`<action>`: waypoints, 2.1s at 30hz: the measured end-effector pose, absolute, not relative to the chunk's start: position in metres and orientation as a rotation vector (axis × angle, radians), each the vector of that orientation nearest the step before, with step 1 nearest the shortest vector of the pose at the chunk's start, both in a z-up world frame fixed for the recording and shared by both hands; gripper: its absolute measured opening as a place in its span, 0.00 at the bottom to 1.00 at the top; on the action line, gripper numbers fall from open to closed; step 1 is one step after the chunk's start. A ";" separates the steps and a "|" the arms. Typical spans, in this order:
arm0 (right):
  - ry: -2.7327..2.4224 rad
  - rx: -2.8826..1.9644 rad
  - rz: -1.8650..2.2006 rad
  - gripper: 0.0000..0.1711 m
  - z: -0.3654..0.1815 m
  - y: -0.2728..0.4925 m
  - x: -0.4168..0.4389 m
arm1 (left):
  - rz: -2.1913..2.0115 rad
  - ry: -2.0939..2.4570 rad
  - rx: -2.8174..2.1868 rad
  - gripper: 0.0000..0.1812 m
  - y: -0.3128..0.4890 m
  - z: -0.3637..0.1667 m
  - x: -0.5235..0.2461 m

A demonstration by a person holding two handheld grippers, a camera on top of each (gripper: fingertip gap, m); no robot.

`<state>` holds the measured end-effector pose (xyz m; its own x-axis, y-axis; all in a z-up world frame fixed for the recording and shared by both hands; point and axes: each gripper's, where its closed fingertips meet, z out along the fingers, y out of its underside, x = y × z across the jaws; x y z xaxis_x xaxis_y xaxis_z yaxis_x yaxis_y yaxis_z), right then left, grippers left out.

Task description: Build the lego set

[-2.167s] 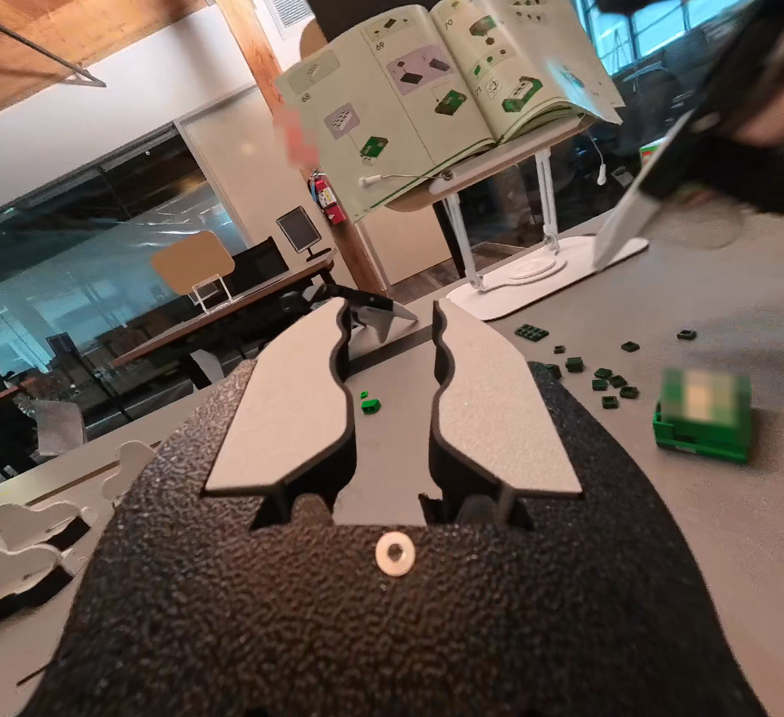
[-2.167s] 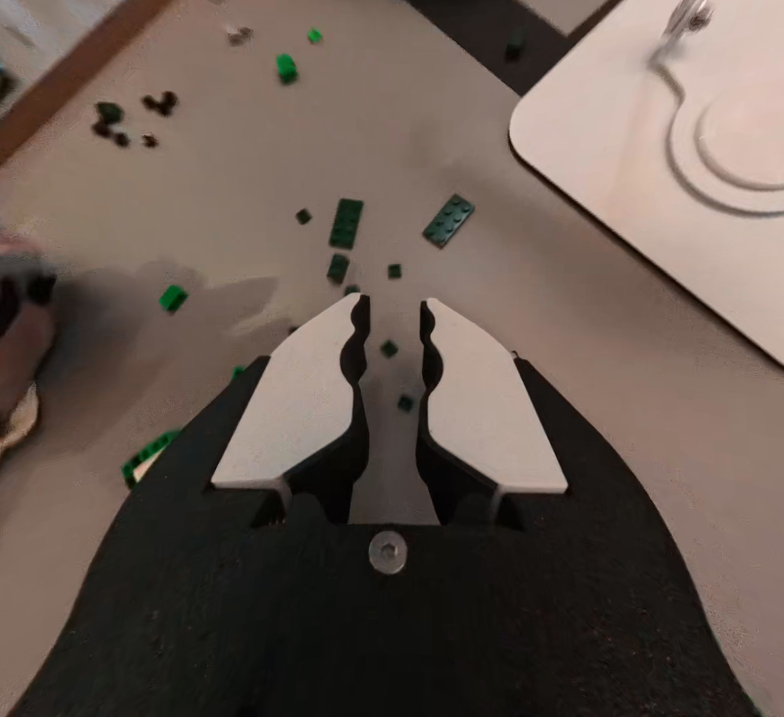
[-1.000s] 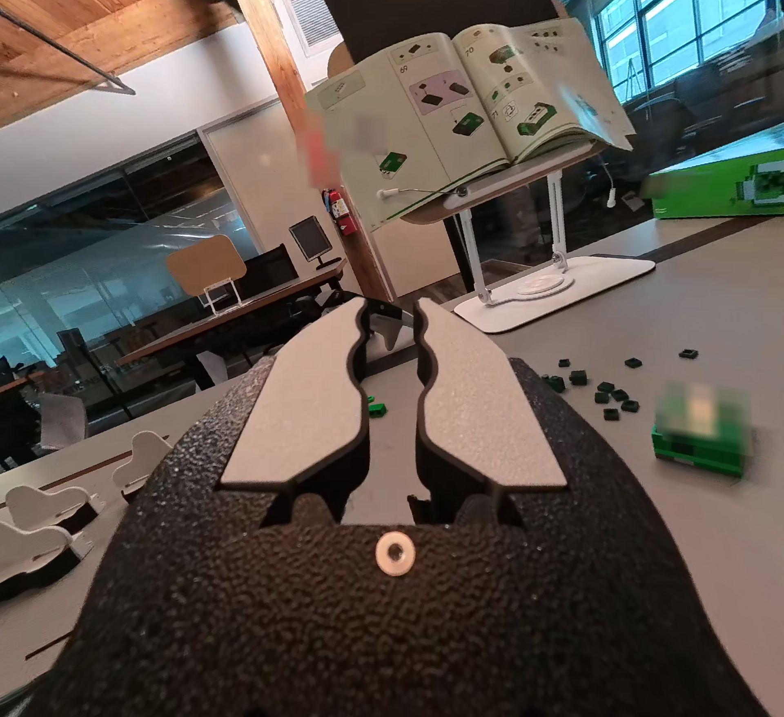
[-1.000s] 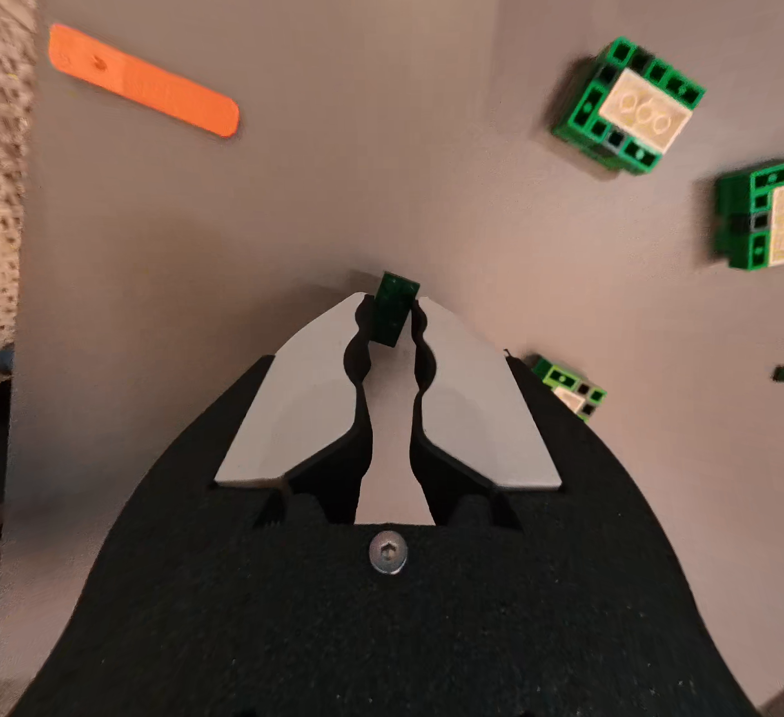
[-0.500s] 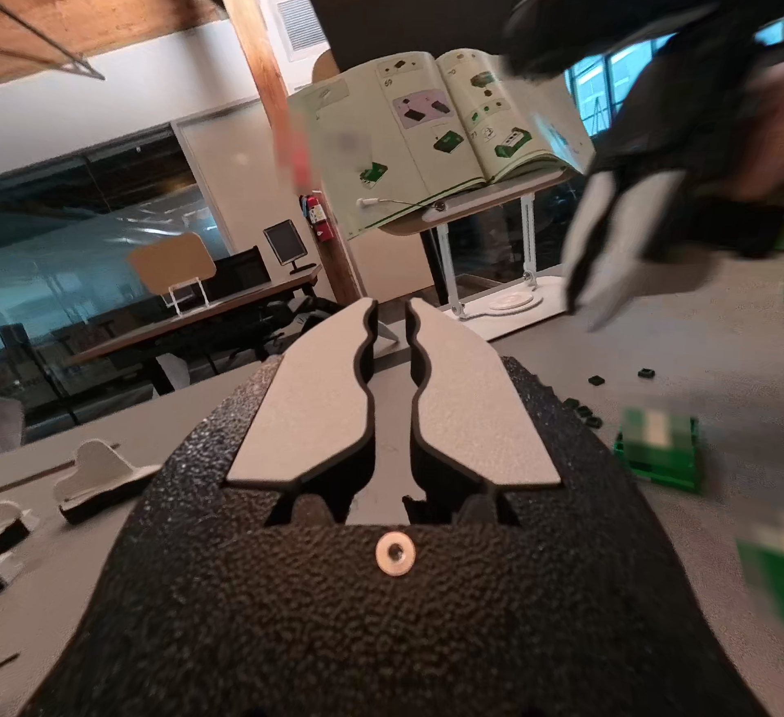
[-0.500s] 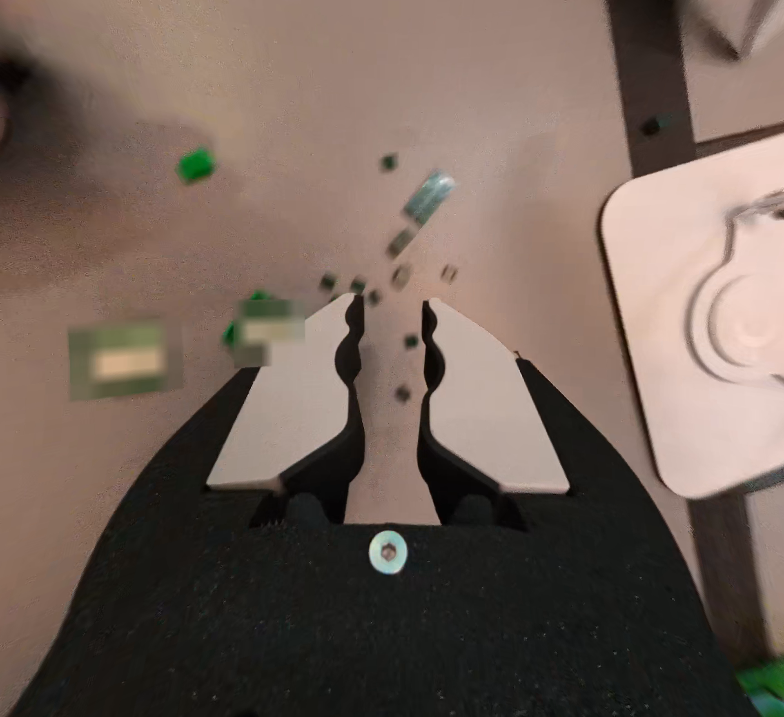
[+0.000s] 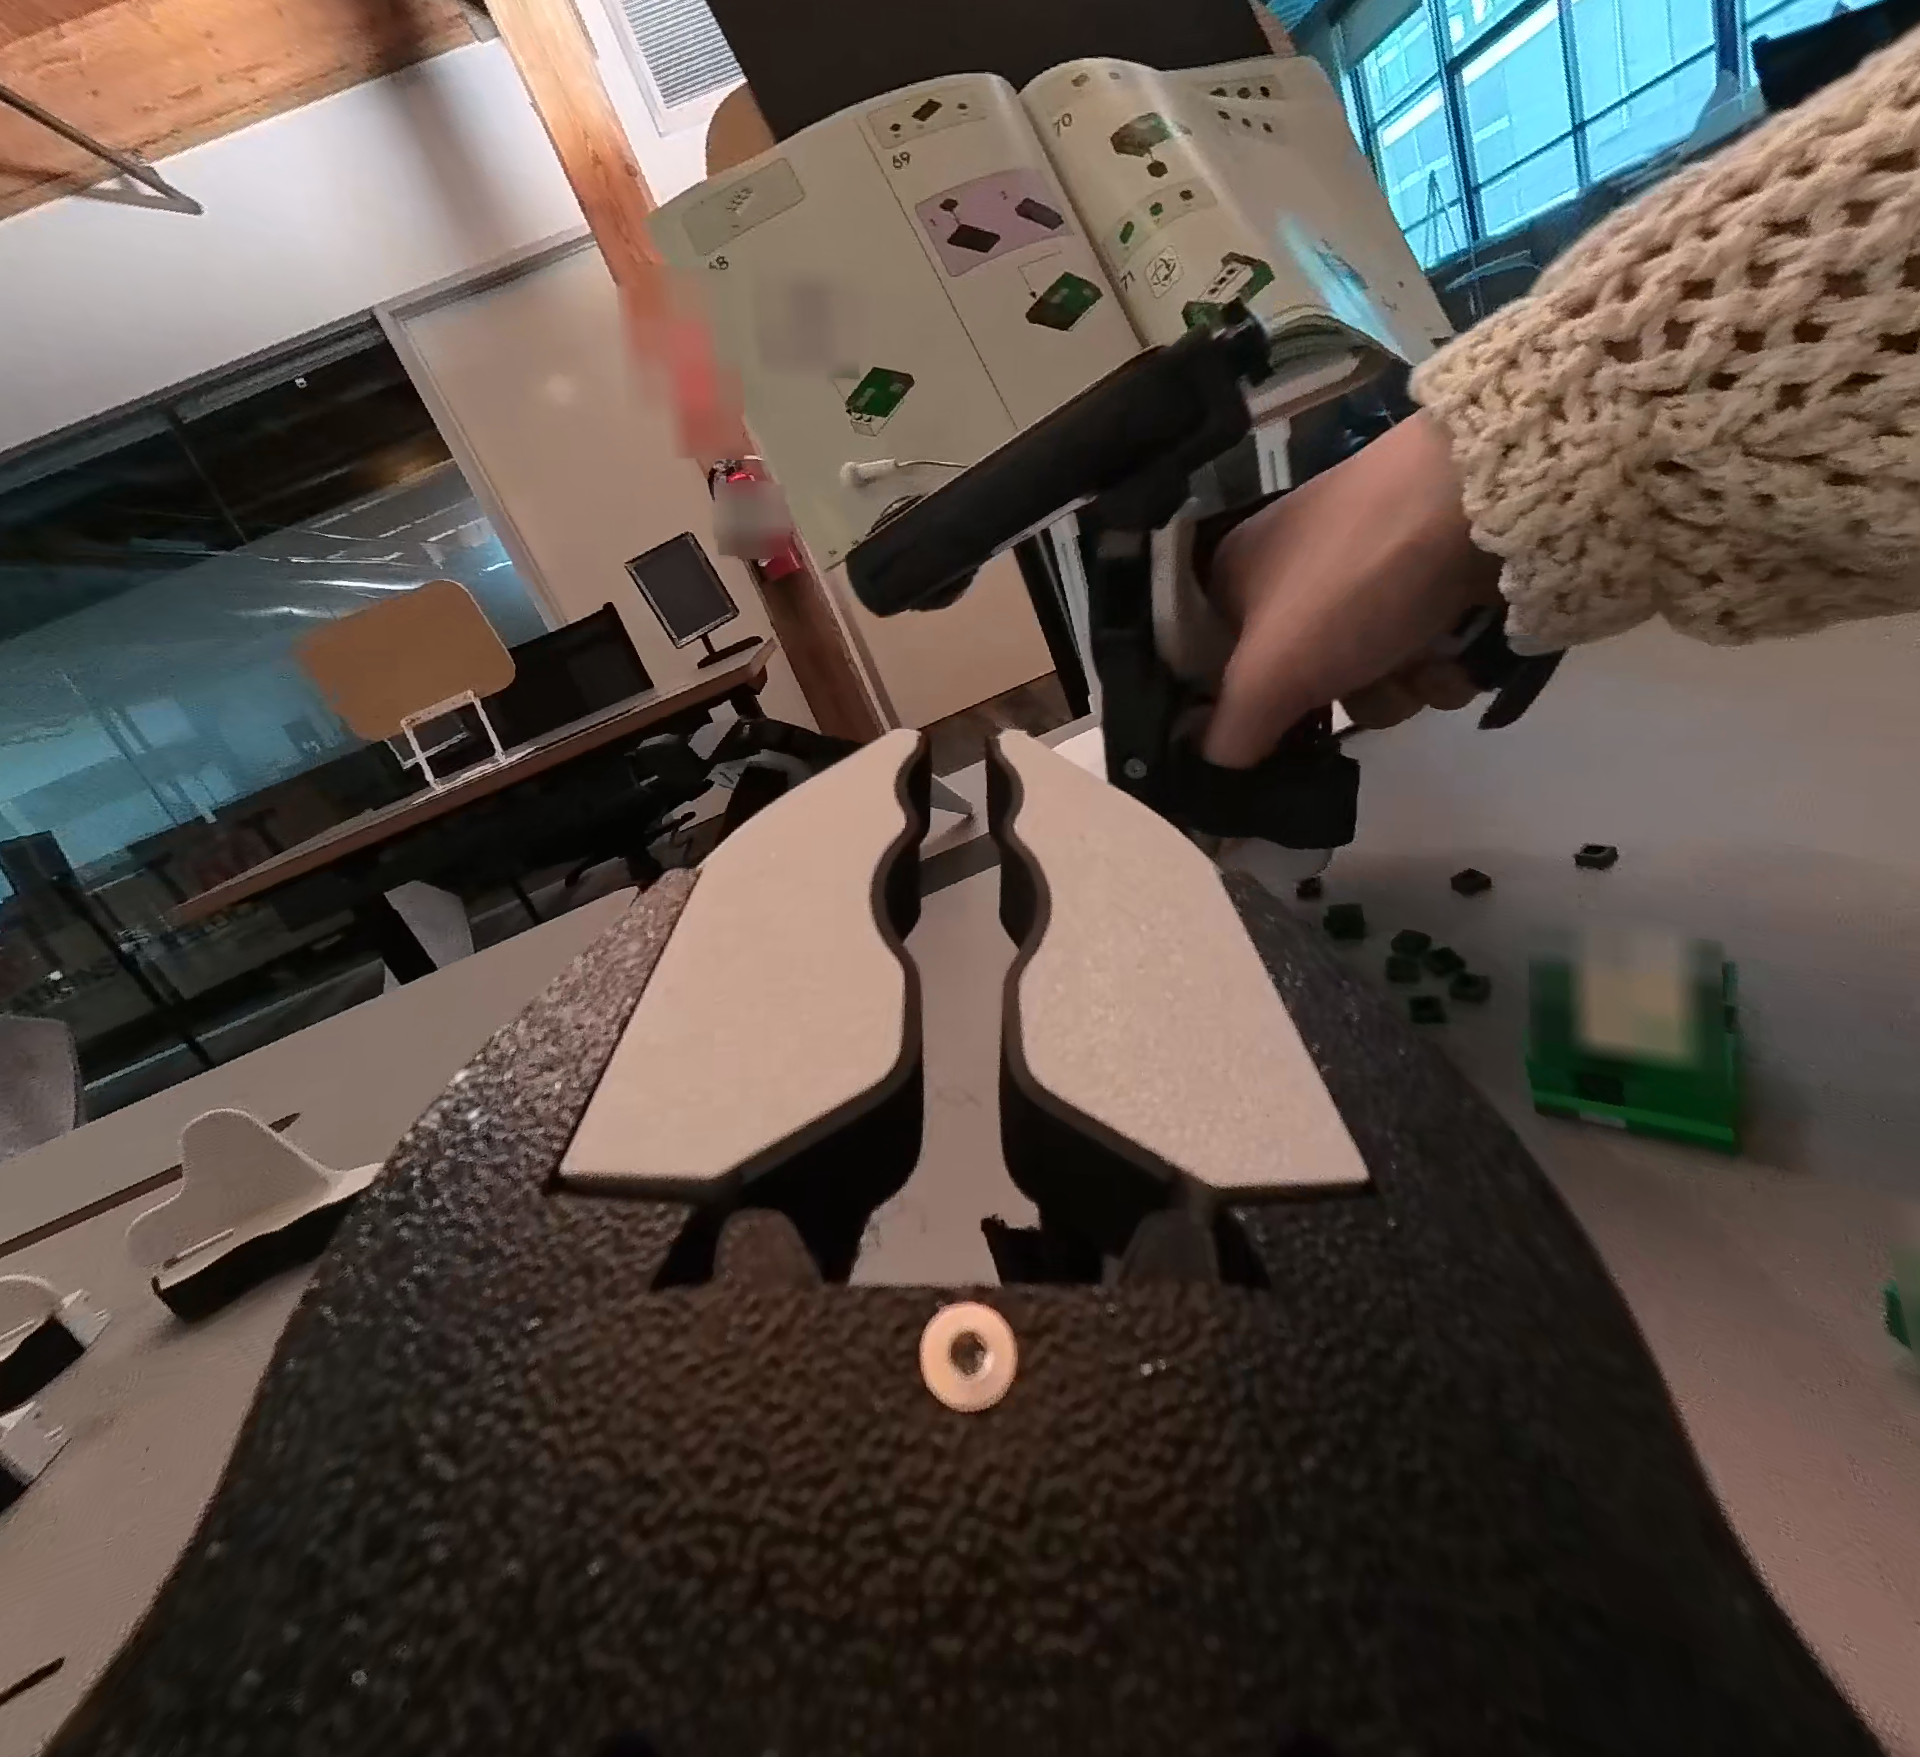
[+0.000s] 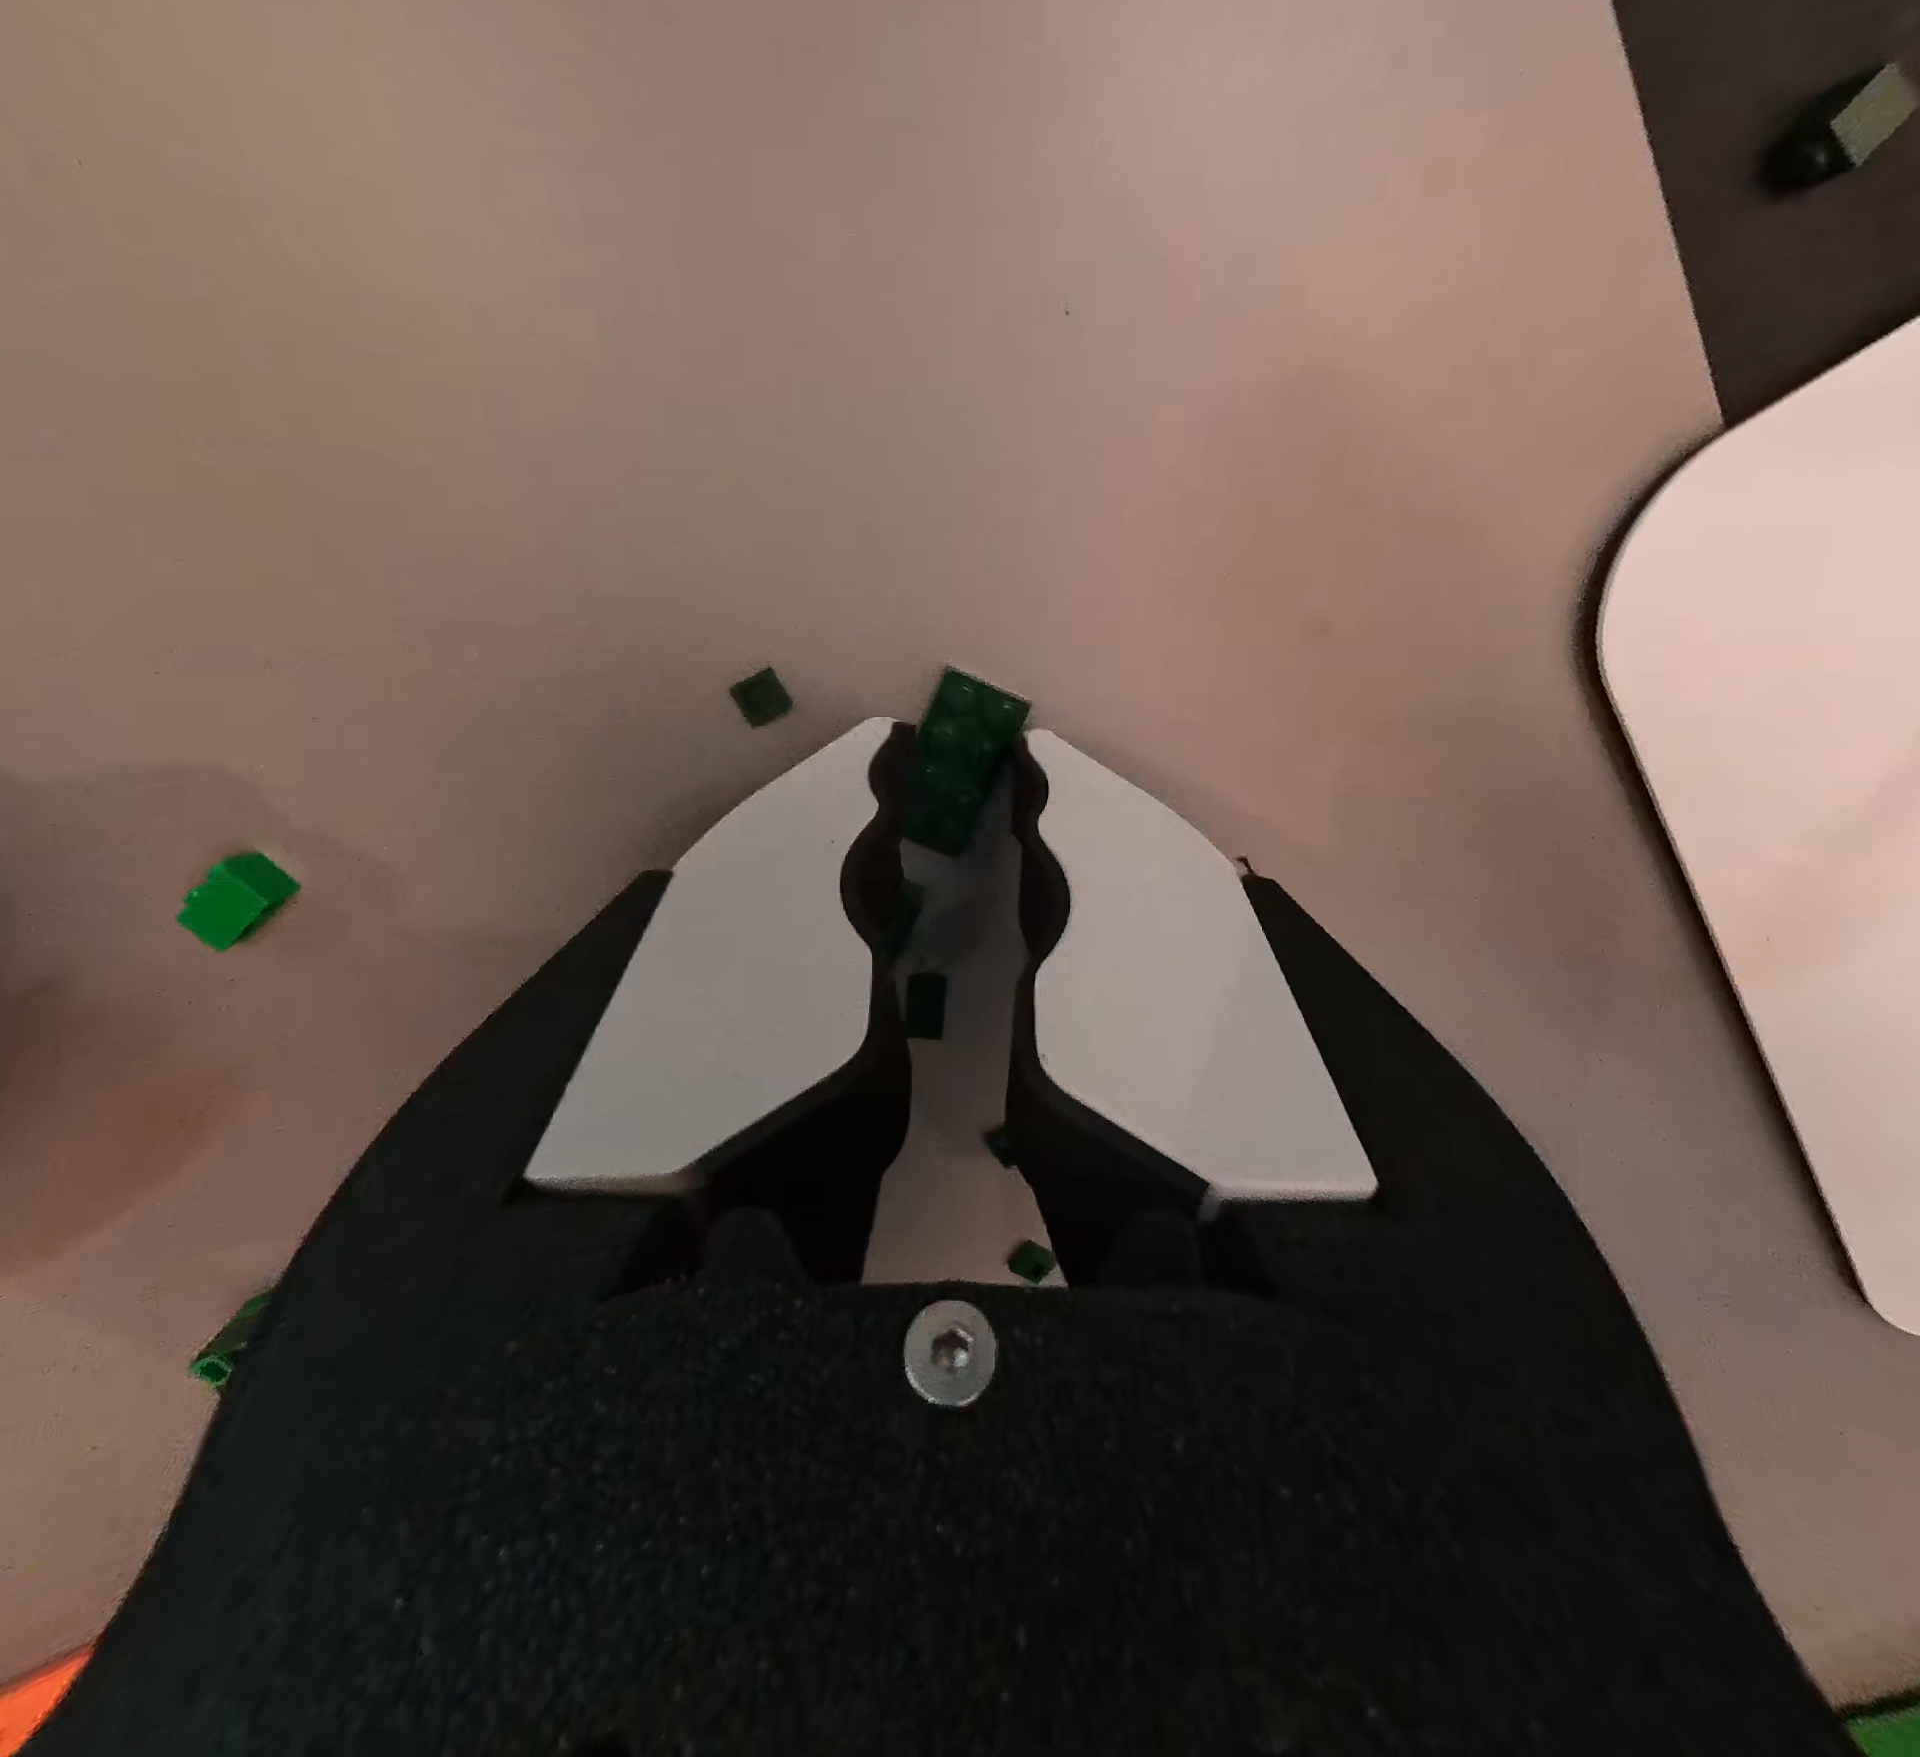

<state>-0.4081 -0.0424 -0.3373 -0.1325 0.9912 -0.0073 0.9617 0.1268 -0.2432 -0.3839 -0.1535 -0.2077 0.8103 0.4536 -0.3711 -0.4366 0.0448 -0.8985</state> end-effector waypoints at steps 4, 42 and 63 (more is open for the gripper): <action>-2.247 -1.855 0.379 0.10 -0.306 -0.051 -0.395 | 0.678 0.010 -1.384 0.04 -0.153 -0.211 -0.380; -2.238 -1.315 0.860 0.33 -0.336 -0.041 -0.156 | 0.532 0.723 -1.424 0.06 -0.119 -0.237 -0.253; -2.102 -1.357 1.417 0.20 -0.278 -0.096 -0.176 | 0.671 1.007 -1.461 0.36 -0.108 -0.263 -0.203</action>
